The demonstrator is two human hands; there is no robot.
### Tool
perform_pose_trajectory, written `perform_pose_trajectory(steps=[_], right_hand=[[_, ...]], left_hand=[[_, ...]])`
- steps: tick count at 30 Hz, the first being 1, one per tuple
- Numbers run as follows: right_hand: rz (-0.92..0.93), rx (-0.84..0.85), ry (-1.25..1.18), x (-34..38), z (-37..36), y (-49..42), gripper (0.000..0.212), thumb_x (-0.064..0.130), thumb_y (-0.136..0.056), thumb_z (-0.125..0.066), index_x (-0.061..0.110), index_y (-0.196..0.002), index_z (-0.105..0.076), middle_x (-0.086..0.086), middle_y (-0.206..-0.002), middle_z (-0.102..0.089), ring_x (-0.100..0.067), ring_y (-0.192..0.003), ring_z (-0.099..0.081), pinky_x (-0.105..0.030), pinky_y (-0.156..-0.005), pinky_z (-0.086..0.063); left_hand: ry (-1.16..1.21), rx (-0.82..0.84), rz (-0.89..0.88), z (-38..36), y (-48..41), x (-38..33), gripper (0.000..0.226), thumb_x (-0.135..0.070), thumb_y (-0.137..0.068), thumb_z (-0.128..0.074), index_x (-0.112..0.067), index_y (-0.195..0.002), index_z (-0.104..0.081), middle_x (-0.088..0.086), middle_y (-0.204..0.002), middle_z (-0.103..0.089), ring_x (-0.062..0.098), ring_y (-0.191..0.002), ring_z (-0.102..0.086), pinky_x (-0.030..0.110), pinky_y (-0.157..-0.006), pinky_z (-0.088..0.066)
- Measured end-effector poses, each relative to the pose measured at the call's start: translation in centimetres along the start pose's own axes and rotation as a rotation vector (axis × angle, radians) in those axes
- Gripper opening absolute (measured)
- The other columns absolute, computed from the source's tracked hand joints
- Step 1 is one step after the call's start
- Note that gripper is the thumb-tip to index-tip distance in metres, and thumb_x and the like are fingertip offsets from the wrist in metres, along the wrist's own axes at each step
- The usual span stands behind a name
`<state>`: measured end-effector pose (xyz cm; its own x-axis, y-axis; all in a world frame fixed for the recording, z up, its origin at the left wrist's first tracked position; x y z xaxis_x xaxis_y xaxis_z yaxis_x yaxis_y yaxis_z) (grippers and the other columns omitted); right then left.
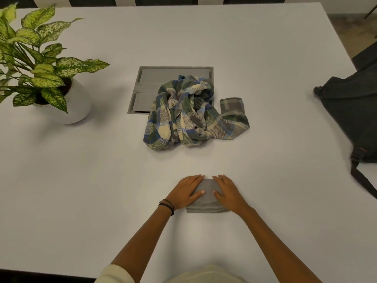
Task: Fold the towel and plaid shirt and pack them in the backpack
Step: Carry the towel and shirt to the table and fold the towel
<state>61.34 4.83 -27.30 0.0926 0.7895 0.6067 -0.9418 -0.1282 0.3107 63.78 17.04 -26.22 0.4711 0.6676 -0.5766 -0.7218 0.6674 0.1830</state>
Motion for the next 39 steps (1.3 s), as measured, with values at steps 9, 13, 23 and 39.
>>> perform_pose_trajectory(steps=[9,13,23,39], right_hand=[[-0.178,0.225,-0.126,-1.9,0.5,1.1,0.076,0.027,-0.083,-0.068,0.012,-0.144,-0.025,-0.011,-0.14,-0.03,-0.025,-0.131,-0.03,-0.032,-0.108,-0.029],[-0.23,0.239,-0.073,-1.8,0.2,1.2,0.079,0.029,-0.075,-0.075,0.009,-0.138,-0.032,-0.012,-0.132,-0.03,-0.025,-0.125,-0.031,-0.031,-0.103,-0.032],[-0.191,0.294,-0.07,2.2,0.2,1.0,0.048,0.016,-0.067,-0.079,0.016,-0.096,-0.04,-0.002,-0.095,-0.046,-0.015,-0.08,-0.047,-0.019,-0.057,-0.039],[0.029,0.215,-0.018,13.1,0.0,-3.7,0.046,-0.001,-0.076,-0.063,0.006,-0.121,-0.055,-0.012,-0.121,-0.058,-0.025,-0.108,-0.056,-0.029,-0.087,-0.046]], left_hand=[[0.179,0.189,0.179,-0.3,1.4,3.2,0.078,-0.046,-0.082,-0.064,-0.017,-0.144,-0.027,0.003,-0.131,-0.041,0.018,-0.118,-0.039,0.025,-0.102,-0.032],[0.143,0.255,0.153,-0.9,1.6,2.5,0.105,-0.07,-0.059,-0.054,-0.014,-0.144,-0.027,0.004,-0.126,-0.039,0.016,-0.114,-0.037,0.021,-0.097,-0.03],[0.146,0.295,0.16,1.2,2.4,3.0,0.047,-0.016,-0.074,-0.072,-0.007,-0.116,-0.053,-0.001,-0.105,-0.036,0.013,-0.097,-0.033,0.02,-0.08,-0.031],[0.396,0.015,0.269,10.0,8.9,7.9,0.037,-0.015,-0.07,-0.06,-0.036,-0.096,-0.044,-0.004,-0.106,-0.059,0.018,-0.096,-0.058,0.036,-0.078,-0.052]])
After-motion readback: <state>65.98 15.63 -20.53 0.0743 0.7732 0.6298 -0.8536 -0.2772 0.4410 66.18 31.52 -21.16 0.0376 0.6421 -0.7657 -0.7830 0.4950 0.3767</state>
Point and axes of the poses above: each hand's wrist, its own y-axis away from the middle knuckle, its own z-axis out of the back of the hand, x = y × z, the point moved 10 cm from there along -y, towards the middle knuckle
